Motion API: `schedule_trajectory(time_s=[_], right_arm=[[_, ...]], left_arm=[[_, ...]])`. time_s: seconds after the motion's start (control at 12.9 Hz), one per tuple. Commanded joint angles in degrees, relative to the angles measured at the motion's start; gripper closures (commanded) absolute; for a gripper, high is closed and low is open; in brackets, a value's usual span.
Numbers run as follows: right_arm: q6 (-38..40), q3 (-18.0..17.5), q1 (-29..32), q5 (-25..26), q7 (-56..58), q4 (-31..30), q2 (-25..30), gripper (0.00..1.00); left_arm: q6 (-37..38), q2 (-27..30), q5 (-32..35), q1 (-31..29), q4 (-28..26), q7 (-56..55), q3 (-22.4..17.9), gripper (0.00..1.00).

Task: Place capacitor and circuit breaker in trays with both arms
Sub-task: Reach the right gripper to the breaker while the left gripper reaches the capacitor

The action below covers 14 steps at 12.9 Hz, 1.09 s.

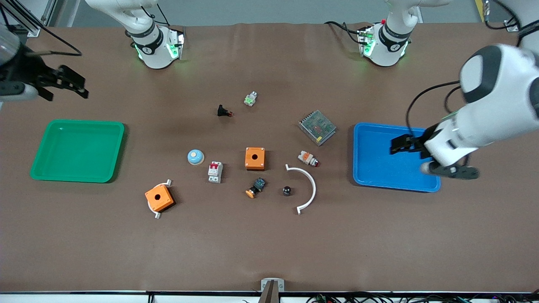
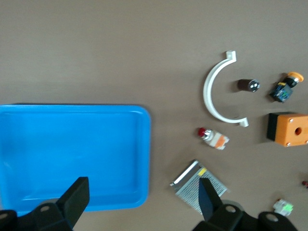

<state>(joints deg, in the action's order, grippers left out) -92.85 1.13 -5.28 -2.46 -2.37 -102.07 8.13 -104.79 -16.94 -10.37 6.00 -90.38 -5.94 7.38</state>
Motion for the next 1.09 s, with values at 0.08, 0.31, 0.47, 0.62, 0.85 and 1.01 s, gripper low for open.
schedule_trajectory(time_s=[0.08, 0.31, 0.47, 0.62, 0.85, 1.01], right_arm=[[-6.00, 0.18, -7.00, -0.53, -4.82, 0.38, -8.19, 0.00], [-13.38, 0.18, -12.89, -0.53, -12.46, 0.47, -16.01, 0.00], [-17.78, 0.10, -15.62, -0.62, -14.76, 0.47, -20.15, 0.01], [-22.17, 0.10, -17.91, -1.14, -15.99, 0.47, -24.28, 0.05], [-29.20, 0.10, -20.63, -1.32, -21.08, 0.82, -30.08, 0.05], [-32.73, 0.10, -21.52, -1.32, -23.29, 0.99, -32.99, 0.05]], left_arm=[[-8.21, -6.94, -0.70, 7.42, 3.36, -11.51, 0.71, 0.00], [-11.92, -15.37, -1.23, 11.21, 9.68, -21.11, 0.88, 0.00], [-15.51, -20.13, -1.05, 14.20, 11.54, -23.58, 0.80, 0.00], [-22.17, -23.73, -0.88, 16.74, 11.55, -27.96, 0.36, 0.00], [-32.73, -28.31, 0.87, 20.18, 11.46, -31.50, 0.00, 0.00], [-35.21, -30.68, 1.49, 22.37, 11.55, -32.99, -1.65, 0.00]])
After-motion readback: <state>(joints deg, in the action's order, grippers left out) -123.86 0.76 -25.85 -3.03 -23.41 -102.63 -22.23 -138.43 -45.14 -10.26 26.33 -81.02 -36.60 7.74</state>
